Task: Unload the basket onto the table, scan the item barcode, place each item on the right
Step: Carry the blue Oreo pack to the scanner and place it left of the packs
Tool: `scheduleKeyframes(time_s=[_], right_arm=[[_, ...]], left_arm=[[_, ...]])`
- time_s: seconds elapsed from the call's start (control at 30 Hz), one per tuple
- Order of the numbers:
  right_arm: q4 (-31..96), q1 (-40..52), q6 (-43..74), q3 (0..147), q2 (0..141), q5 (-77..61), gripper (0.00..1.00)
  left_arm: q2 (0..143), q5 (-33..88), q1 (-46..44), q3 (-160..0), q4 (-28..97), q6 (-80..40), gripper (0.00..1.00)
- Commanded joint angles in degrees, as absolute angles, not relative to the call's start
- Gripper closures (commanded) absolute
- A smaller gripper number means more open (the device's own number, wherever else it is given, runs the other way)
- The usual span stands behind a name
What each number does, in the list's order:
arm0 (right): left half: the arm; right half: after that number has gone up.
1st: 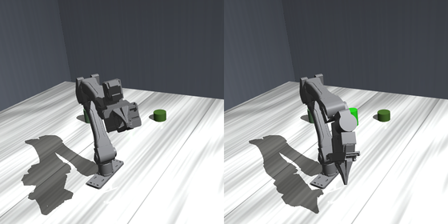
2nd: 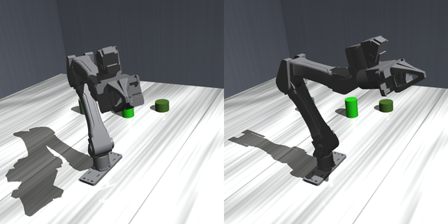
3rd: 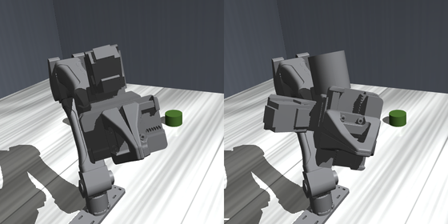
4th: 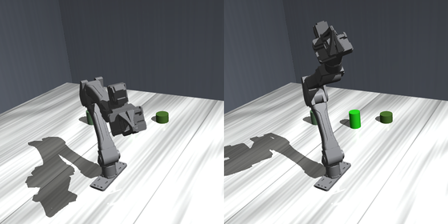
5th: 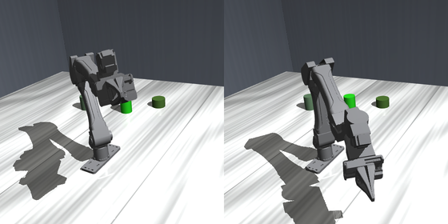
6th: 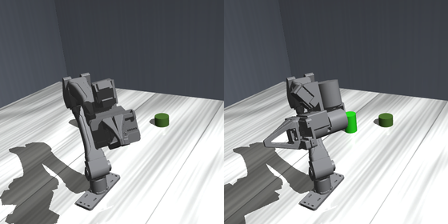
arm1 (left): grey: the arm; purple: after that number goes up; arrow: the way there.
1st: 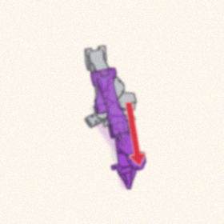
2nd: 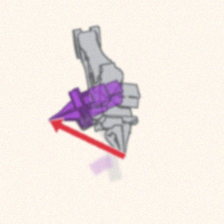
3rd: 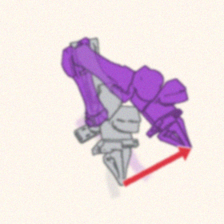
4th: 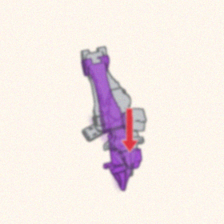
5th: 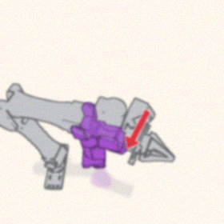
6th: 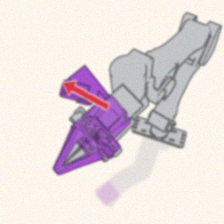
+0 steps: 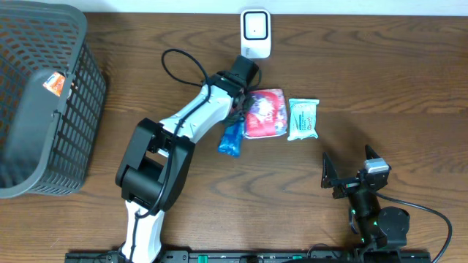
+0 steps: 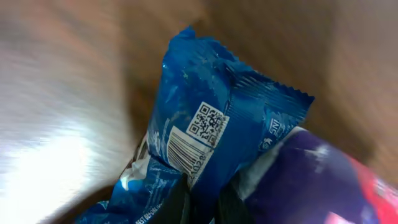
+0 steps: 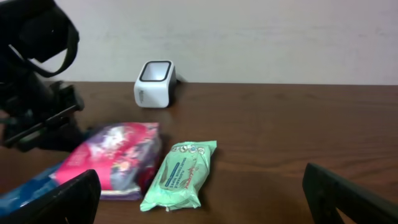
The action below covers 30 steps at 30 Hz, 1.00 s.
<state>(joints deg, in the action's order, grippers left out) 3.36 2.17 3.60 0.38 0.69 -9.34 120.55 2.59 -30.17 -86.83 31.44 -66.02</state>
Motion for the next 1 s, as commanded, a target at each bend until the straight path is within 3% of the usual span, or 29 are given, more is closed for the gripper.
scheduleKeyframes(time_s=[0.0,0.27,0.33,0.47,0.53,0.73,0.97], right_arm=[[3.60,2.46,3.14,0.30,0.40,-9.30,0.01],[3.60,2.46,3.14,0.30,0.38,-9.30,0.01],[3.60,2.46,3.11,0.30,0.38,-9.30,0.01],[3.60,2.46,3.11,0.30,0.38,-9.30,0.01],[3.60,2.46,3.11,0.30,0.40,-9.30,0.01],[3.60,2.46,3.11,0.30,0.40,-9.30,0.01],[3.60,2.46,3.14,0.30,0.40,-9.30,0.01]], left_arm=[[121.73,6.00,-31.66,-87.46,26.46,-63.96,0.93],[121.71,6.02,-30.89,-88.12,23.64,-53.43,0.92],[121.54,6.04,-30.30,-88.38,23.70,-52.07,0.88],[119.61,6.02,-28.64,-88.38,23.90,-52.07,0.30],[117.93,6.00,-27.49,-88.38,23.90,-52.05,0.21],[109.43,6.07,-22.90,-88.38,23.94,-43.86,0.19],[93.01,8.69,-19.03,-88.38,25.58,-15.88,0.18]])
